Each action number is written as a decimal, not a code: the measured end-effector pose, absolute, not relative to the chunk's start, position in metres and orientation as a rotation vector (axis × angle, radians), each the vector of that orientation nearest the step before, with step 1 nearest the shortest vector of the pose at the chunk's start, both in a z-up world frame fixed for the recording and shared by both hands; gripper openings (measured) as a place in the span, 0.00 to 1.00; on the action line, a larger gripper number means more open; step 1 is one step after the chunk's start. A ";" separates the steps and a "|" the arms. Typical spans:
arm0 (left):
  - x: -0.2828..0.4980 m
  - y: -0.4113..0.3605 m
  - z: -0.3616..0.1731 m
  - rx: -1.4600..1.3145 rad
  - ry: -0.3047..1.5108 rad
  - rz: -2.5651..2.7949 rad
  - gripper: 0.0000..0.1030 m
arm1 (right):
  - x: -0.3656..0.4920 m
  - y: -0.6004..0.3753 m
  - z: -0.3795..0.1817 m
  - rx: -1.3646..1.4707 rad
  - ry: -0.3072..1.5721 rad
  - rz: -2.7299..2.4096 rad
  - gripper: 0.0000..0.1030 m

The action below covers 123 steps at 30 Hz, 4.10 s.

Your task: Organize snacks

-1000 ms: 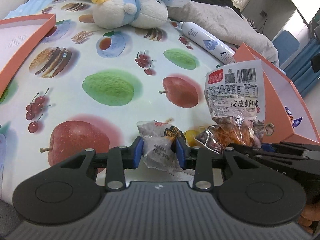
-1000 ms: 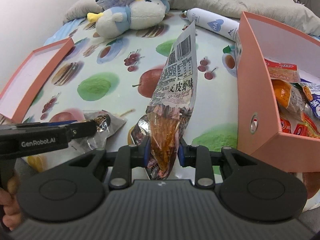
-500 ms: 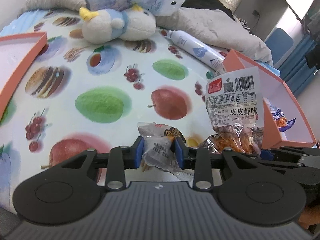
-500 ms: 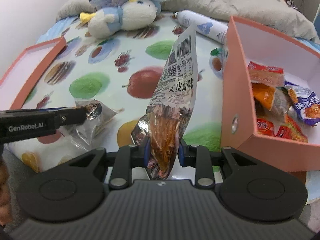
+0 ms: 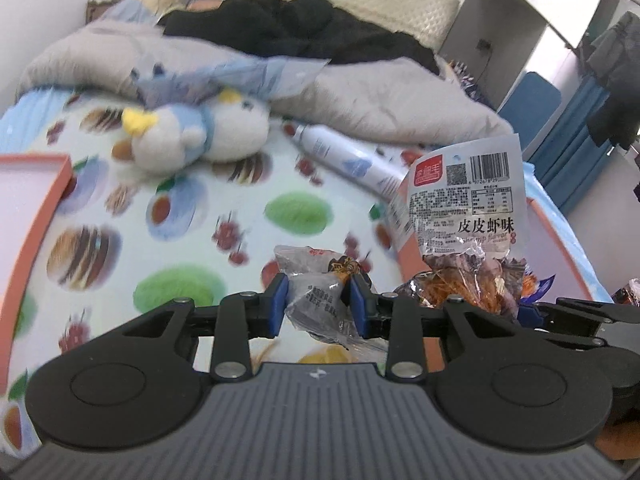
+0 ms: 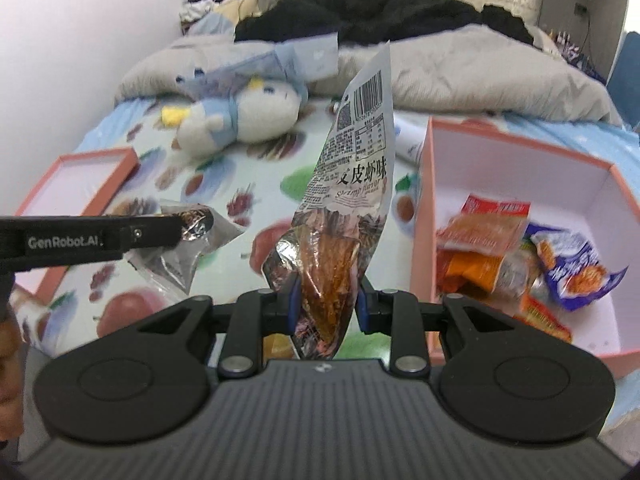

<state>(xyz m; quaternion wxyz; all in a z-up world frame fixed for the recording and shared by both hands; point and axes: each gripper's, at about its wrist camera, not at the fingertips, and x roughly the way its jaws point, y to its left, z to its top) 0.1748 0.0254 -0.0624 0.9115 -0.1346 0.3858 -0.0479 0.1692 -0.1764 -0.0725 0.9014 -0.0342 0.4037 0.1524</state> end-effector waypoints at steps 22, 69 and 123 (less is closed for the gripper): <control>0.221 -0.022 0.016 -0.229 0.659 -0.181 0.37 | 0.195 -0.220 -0.009 -0.047 0.684 0.263 0.30; 0.325 -0.102 -0.218 0.118 1.106 -0.394 0.89 | 0.255 -0.344 -0.108 0.094 0.886 0.027 0.29; 0.322 -0.166 -0.002 -0.179 0.761 -0.400 0.69 | 0.242 -0.361 -0.044 0.112 0.694 0.017 0.30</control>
